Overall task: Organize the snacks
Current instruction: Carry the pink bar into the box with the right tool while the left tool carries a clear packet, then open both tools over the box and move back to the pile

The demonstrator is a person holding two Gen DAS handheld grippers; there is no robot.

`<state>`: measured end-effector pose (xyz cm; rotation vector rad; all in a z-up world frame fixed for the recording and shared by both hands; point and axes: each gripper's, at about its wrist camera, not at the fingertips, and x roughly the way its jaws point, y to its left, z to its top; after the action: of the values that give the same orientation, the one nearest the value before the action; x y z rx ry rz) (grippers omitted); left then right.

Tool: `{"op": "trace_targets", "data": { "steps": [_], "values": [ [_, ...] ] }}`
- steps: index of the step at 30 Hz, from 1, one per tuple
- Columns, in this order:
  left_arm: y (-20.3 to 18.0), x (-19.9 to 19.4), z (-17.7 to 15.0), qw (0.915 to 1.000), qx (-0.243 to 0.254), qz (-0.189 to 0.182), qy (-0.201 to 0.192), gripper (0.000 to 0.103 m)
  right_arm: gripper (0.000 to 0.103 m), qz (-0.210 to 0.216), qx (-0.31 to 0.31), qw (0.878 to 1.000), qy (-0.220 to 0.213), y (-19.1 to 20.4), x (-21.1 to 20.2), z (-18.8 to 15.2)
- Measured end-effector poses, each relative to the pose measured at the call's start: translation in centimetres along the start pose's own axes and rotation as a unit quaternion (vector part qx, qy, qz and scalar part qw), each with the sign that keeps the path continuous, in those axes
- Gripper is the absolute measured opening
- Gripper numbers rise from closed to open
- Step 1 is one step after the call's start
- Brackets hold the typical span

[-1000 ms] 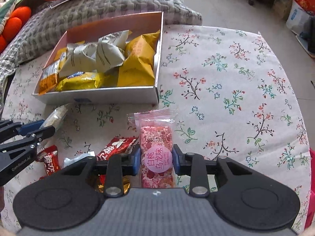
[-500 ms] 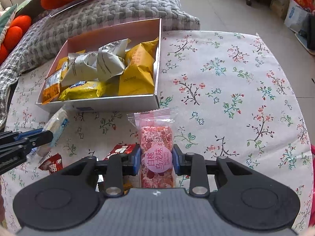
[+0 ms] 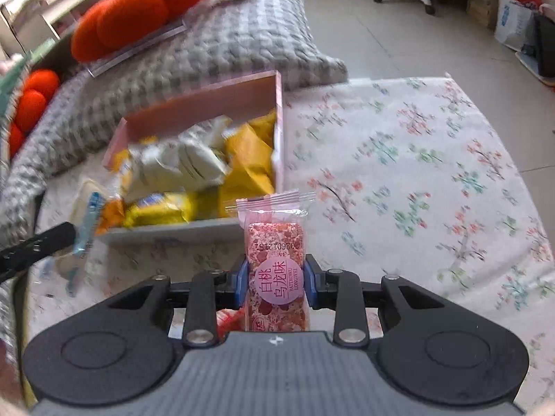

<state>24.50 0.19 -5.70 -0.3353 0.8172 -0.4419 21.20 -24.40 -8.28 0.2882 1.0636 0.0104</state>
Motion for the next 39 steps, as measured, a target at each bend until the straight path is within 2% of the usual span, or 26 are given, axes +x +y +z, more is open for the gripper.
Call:
{"op": "trace_targets", "data": {
  "steps": [6, 11, 15, 19, 23, 26, 32, 35, 37, 39],
  "values": [
    [1.0, 2.1, 1.5, 0.9981, -0.052, -0.007, -0.034, 0.015, 0.029, 0.045, 0.018, 0.998, -0.030, 1.0, 0.6, 1.7],
    [2.2, 4.4, 1.8, 0.9949, -0.094, -0.013, -0.036, 0.015, 0.029, 0.080, 0.049, 0.995, -0.039, 1.0, 2.2, 3.1],
    [2.2, 6.4, 2.2, 0.9933, -0.108, -0.019, -0.038, 0.015, 0.029, 0.129, 0.082, 0.987, -0.040, 1.0, 3.9, 4.3],
    [1.8, 8.5, 2.5, 0.9919, -0.119, -0.017, -0.041, 0.015, 0.029, 0.132, 0.083, 0.987, -0.041, 1.8, 5.4, 4.8],
    [1.0, 10.0, 2.4, 0.9948, -0.094, 0.005, -0.041, 0.016, 0.029, 0.102, 0.081, 0.989, -0.068, 1.9, 6.0, 5.3],
    [0.3, 10.9, 2.2, 0.9966, -0.055, 0.044, -0.044, 0.017, 0.029, 0.106, 0.090, 0.987, -0.077, 1.7, 6.5, 5.0],
    [0.1, 10.8, 1.9, 0.9964, -0.042, 0.063, -0.039, 0.018, 0.029, 0.130, 0.116, 0.983, -0.063, 1.4, 7.6, 4.4],
    [-1.1, 10.2, 2.1, 0.9945, -0.003, 0.093, -0.047, 0.020, 0.029, 0.107, 0.094, 0.987, -0.072, 1.7, 7.0, 4.6],
    [-1.3, 9.3, 2.6, 0.9931, 0.011, 0.099, -0.062, 0.021, 0.031, 0.107, 0.105, 0.985, -0.084, 1.3, 6.4, 4.6],
    [-0.8, 8.7, 3.0, 0.9937, -0.009, 0.091, -0.065, 0.027, 0.041, 0.122, 0.126, 0.980, -0.091, 0.7, 5.7, 4.7]
  ]
}}
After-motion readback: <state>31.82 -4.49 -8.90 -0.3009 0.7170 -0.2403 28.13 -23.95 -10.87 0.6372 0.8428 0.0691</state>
